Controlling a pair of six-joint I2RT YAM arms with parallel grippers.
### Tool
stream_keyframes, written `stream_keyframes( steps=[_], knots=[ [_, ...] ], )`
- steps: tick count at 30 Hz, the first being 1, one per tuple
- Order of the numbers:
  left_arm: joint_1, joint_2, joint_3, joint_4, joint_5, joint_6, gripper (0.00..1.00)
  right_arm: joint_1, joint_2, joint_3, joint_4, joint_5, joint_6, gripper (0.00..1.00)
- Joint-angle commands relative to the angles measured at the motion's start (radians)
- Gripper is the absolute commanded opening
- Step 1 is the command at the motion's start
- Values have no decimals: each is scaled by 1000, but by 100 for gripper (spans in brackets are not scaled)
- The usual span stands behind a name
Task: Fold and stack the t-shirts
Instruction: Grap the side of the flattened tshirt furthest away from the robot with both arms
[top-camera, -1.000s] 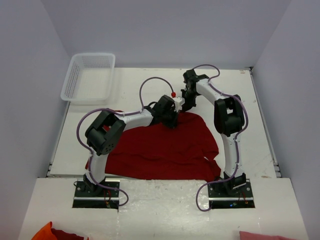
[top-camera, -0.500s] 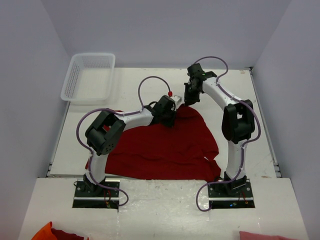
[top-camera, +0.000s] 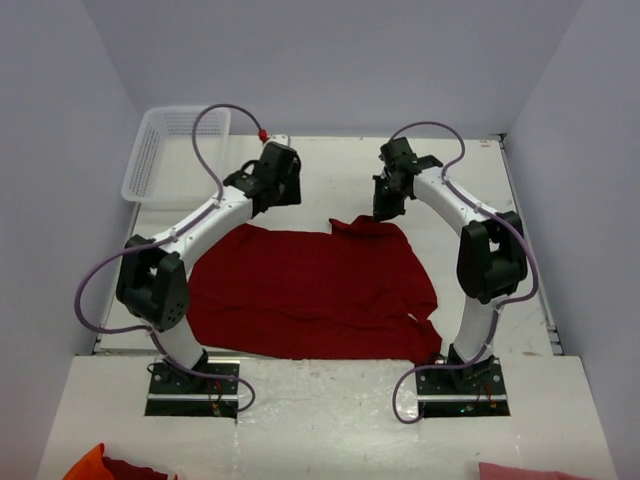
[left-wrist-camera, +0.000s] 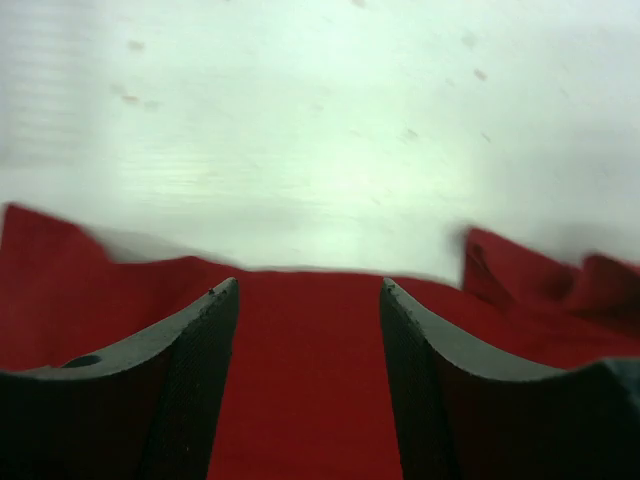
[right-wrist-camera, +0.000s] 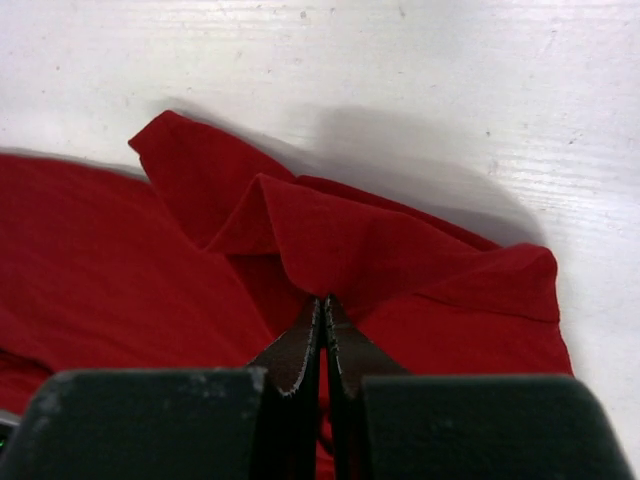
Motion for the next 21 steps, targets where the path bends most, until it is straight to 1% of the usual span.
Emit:
stream_keyframes(
  steps=[1, 2, 3, 5, 6, 8, 9, 11, 14, 15, 18, 21],
  knots=[
    [78, -37, 48, -148, -116, -25, 60, 7, -71, -27, 52, -31, -3, 0],
    [95, -17, 60, -168, -124, -3, 60, 7, -76, -31, 57, -33, -4, 0],
    [127, -2, 97, -221, -131, 1, 60, 7, -79, -39, 60, -33, -6, 0],
    [155, 47, 131, -267, -156, 14, 58, 6, -88, -48, 66, -25, -9, 0],
    [173, 61, 166, -307, -159, 15, 56, 7, -91, -57, 67, -22, -9, 0],
    [186, 101, 191, -324, -182, 30, 54, 6, -103, -74, 73, -10, -10, 0],
    [203, 118, 200, -333, -190, 34, 50, 7, -107, -77, 75, -4, -9, 0],
    [224, 173, 243, -379, -190, 41, 47, 7, -111, -82, 78, -7, -10, 0],
    [256, 243, 290, -421, -251, 57, 45, 6, -113, -80, 81, -8, -16, 0],
    [266, 262, 303, -433, -300, 60, 45, 6, -113, -80, 81, -13, -16, 0],
    [278, 323, 347, -478, -376, 72, 45, 4, -111, -79, 84, -19, -19, 0],
    [296, 348, 346, -476, -409, 84, 45, 6, -107, -83, 87, -18, -23, 0]
  ],
)
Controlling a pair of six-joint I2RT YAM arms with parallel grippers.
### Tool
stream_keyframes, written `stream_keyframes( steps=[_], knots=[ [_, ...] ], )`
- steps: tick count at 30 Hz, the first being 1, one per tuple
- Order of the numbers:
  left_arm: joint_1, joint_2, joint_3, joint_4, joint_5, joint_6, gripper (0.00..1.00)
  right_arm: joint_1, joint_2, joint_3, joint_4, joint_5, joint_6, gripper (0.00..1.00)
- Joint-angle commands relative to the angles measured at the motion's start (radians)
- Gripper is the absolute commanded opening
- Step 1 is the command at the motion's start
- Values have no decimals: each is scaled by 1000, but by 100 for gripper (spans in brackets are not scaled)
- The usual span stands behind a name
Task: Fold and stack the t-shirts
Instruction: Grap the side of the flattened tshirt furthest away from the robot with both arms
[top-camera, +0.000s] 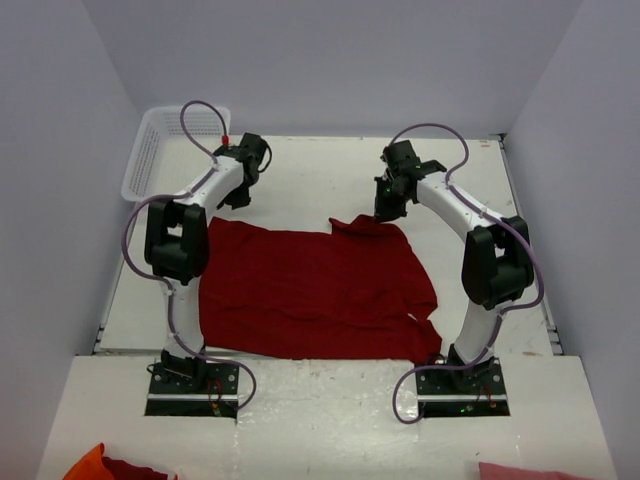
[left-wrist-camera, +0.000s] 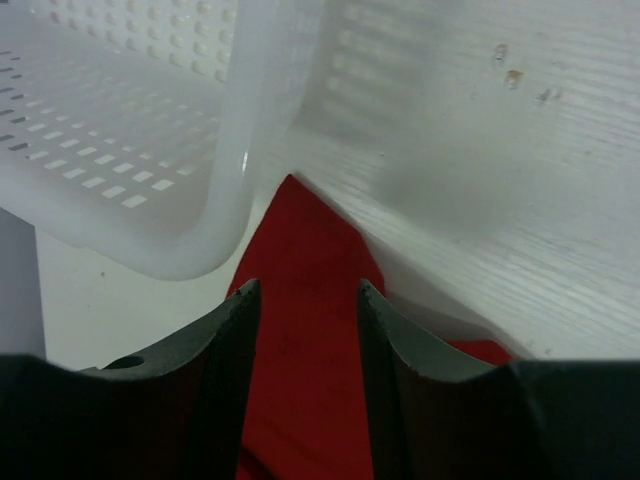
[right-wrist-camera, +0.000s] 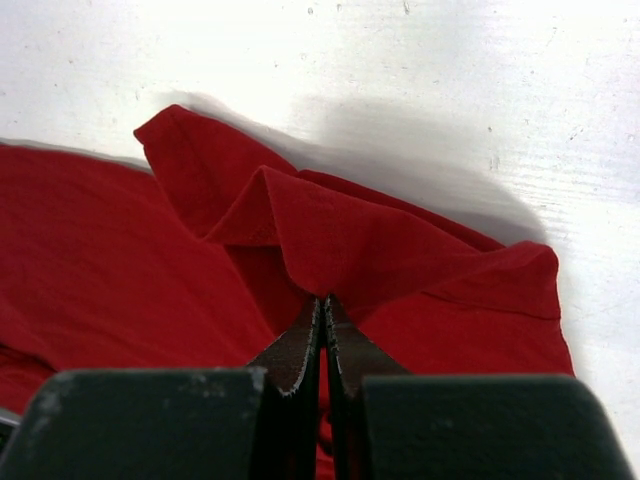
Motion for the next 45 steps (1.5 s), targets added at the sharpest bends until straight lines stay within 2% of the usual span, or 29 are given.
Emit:
stream_keyframes(
  steps=[1, 18, 34, 45],
  knots=[
    [22, 8, 41, -53, -101, 32, 45, 6, -46, -10, 28, -6, -18, 0],
    [60, 86, 18, 22, 11, 55, 43, -36, -44, -21, 42, -33, 2, 0],
    [60, 157, 71, 16, 19, 69, 44, -152, -12, 168, -53, 29, -17, 0],
    [64, 206, 88, 24, 52, 66, 44, -184, -5, 185, -65, 28, -29, 0]
  ],
)
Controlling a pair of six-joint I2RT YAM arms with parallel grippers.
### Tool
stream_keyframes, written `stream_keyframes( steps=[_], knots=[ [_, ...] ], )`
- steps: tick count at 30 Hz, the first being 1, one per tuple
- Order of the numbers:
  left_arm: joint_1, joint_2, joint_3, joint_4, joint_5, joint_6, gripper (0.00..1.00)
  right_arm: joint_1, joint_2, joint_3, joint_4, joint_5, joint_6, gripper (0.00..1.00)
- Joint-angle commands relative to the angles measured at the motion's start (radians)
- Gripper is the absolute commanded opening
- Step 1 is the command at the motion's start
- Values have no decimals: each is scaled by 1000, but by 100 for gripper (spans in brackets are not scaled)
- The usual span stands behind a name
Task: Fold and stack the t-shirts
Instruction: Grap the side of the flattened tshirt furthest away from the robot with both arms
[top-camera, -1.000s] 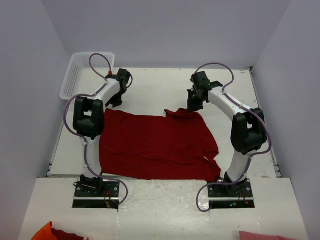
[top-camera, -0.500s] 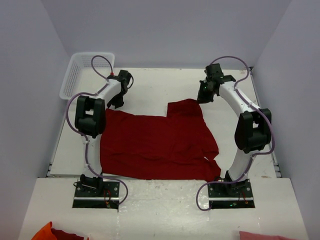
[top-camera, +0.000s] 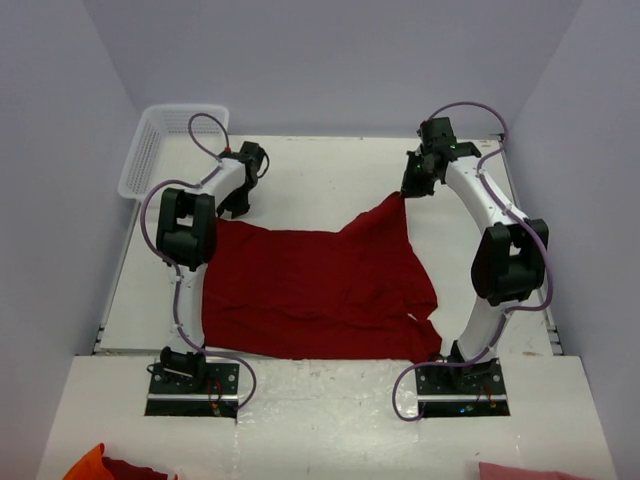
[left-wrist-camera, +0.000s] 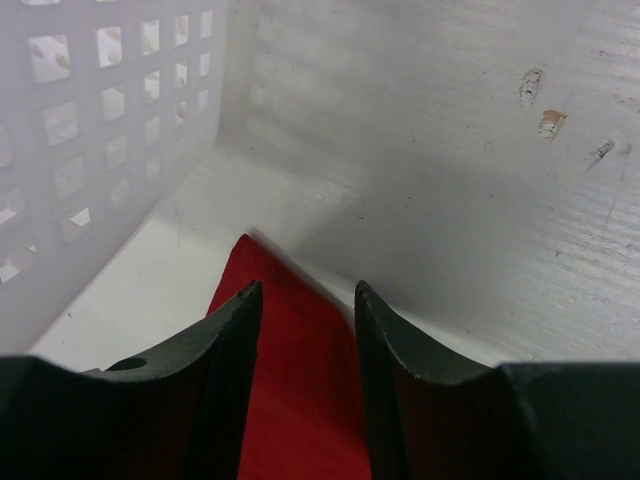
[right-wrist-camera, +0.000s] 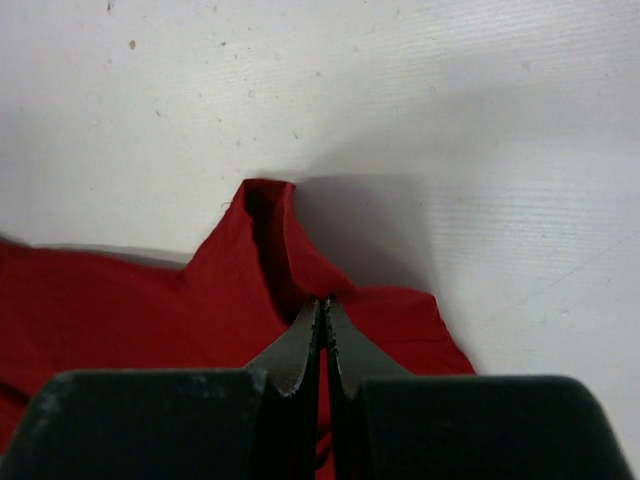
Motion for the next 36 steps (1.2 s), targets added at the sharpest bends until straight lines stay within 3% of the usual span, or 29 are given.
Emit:
stream_keyframes(
  steps=[1, 8, 19, 26, 36],
  knots=[
    [9, 10, 17, 24, 24, 8, 44, -18, -6, 37, -7, 19, -15, 0],
    [11, -19, 12, 36, 45, 8, 44, -63, 3, 86, -19, -1, -16, 0],
    [11, -47, 43, 65, 94, 5, 45, -105, 151, 278, -96, -7, -65, 0],
    [11, -22, 113, 87, 126, 2, 45, -112, 210, 379, -135, -10, -81, 0],
    [11, 74, 202, 53, 110, -3, 45, -113, 216, 396, -143, -16, -79, 0]
  ],
)
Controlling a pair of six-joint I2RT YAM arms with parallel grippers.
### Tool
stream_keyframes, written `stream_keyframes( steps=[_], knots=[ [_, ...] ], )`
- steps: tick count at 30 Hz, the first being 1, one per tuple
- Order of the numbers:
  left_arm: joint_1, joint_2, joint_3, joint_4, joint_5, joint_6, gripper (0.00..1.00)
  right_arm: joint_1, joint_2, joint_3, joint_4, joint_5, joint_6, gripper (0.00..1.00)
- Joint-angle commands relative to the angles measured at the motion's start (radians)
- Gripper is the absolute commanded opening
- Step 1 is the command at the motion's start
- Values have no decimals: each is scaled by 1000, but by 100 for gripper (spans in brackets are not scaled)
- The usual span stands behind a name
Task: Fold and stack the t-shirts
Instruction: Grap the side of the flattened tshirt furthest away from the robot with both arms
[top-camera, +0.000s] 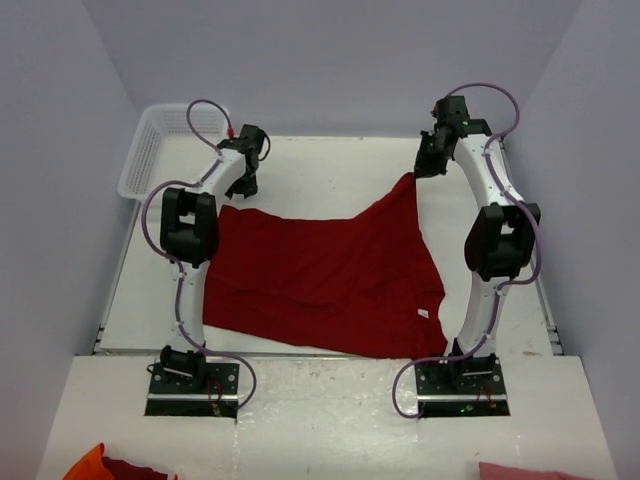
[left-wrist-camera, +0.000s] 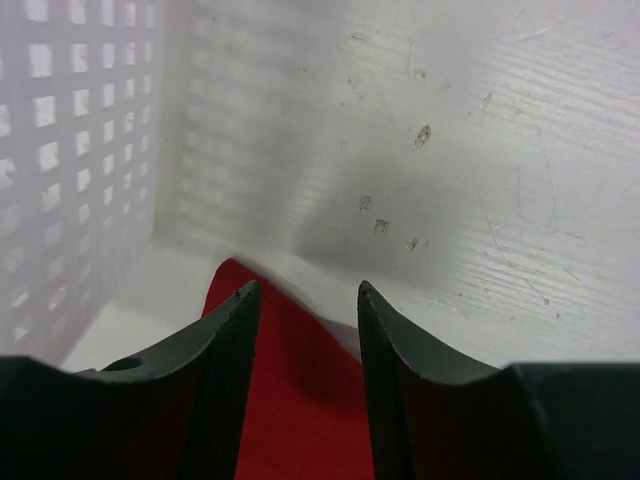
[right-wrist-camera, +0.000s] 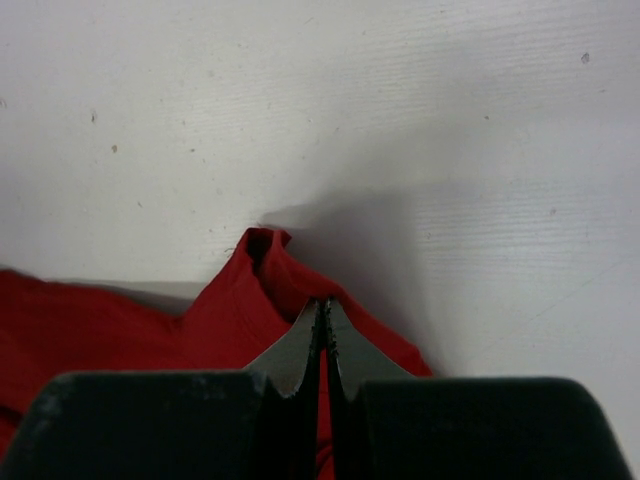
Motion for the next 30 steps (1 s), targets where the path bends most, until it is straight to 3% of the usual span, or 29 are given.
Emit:
stream_keyframes(
  steps=[1, 25, 30],
  knots=[
    [7, 28, 27, -10, -19, -5, 45, -12, -11, 41, -7, -6, -18, 0],
    [7, -27, -92, -17, -119, -42, 45, -14, -25, 18, -1, -9, -21, 0],
    [7, -9, -111, -17, -121, -47, 32, -12, -28, 15, -1, -6, -20, 0]
  ],
)
